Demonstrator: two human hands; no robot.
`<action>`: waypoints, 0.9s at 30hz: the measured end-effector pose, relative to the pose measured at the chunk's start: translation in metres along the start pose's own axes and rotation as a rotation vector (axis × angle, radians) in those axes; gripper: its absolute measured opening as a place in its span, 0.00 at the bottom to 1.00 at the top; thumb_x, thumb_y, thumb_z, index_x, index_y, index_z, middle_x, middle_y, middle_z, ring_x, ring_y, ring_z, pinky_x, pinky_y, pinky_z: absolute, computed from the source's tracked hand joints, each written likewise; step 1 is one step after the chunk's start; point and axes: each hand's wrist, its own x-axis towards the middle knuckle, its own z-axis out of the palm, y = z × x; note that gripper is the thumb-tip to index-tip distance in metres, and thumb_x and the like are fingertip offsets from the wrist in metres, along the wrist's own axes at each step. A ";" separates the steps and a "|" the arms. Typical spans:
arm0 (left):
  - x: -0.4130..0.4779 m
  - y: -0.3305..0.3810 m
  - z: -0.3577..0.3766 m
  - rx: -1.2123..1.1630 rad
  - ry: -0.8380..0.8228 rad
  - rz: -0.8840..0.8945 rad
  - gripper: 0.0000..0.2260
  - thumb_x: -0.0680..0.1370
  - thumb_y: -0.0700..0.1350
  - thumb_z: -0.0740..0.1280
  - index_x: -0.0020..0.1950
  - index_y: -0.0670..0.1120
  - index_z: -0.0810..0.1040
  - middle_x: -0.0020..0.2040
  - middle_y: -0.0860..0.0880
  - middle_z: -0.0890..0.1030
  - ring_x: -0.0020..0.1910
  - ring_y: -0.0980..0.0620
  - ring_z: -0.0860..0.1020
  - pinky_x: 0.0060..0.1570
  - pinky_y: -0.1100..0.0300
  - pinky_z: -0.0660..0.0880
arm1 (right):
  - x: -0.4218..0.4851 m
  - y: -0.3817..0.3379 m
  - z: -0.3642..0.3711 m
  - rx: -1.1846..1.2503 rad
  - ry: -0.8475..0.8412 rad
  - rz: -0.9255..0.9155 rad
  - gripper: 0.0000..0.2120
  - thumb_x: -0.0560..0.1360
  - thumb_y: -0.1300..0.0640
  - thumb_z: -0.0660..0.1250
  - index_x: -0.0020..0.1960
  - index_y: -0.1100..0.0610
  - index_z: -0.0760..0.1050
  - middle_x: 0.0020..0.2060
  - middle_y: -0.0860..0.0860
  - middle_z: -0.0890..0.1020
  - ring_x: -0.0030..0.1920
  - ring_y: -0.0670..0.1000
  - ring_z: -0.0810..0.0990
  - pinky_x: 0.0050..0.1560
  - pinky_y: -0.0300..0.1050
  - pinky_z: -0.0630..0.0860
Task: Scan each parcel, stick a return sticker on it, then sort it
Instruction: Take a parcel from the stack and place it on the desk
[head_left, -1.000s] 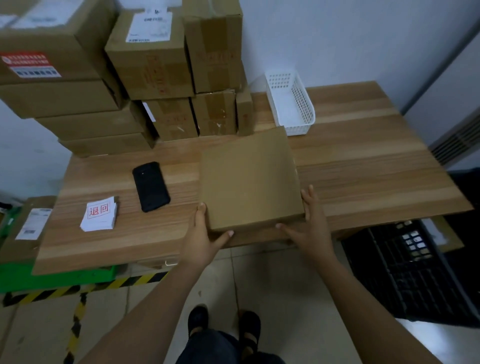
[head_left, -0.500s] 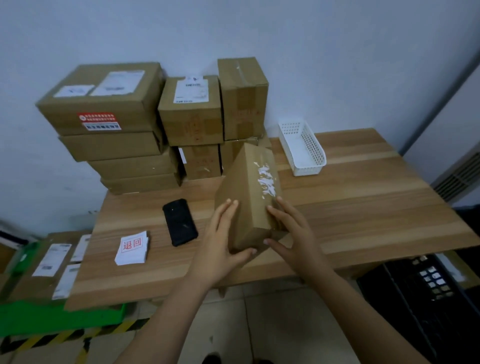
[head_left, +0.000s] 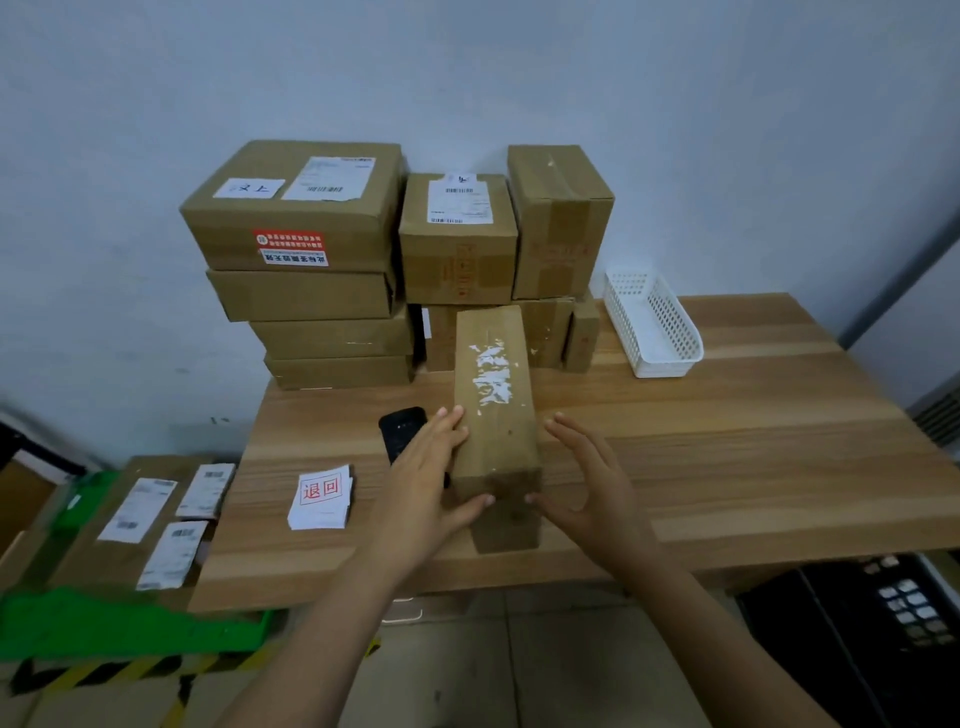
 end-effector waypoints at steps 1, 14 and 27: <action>-0.002 -0.005 -0.005 -0.005 -0.001 -0.035 0.34 0.69 0.53 0.76 0.71 0.46 0.68 0.76 0.56 0.61 0.76 0.57 0.56 0.72 0.54 0.60 | -0.001 0.000 0.004 0.020 -0.013 0.056 0.39 0.67 0.50 0.78 0.73 0.49 0.64 0.72 0.42 0.64 0.71 0.41 0.62 0.68 0.36 0.61; -0.033 -0.063 -0.047 -0.063 -0.069 -0.277 0.38 0.72 0.52 0.74 0.74 0.66 0.55 0.78 0.57 0.57 0.75 0.55 0.59 0.69 0.48 0.68 | 0.003 0.042 0.088 0.164 -0.487 0.669 0.62 0.60 0.43 0.79 0.79 0.50 0.41 0.73 0.54 0.65 0.70 0.53 0.66 0.68 0.52 0.69; -0.022 -0.055 0.024 -0.209 -0.142 -0.322 0.35 0.72 0.48 0.75 0.75 0.51 0.62 0.71 0.57 0.67 0.69 0.58 0.67 0.66 0.57 0.70 | -0.026 0.061 0.028 -0.060 -0.229 0.737 0.51 0.68 0.52 0.78 0.79 0.51 0.48 0.69 0.58 0.63 0.66 0.58 0.70 0.62 0.48 0.70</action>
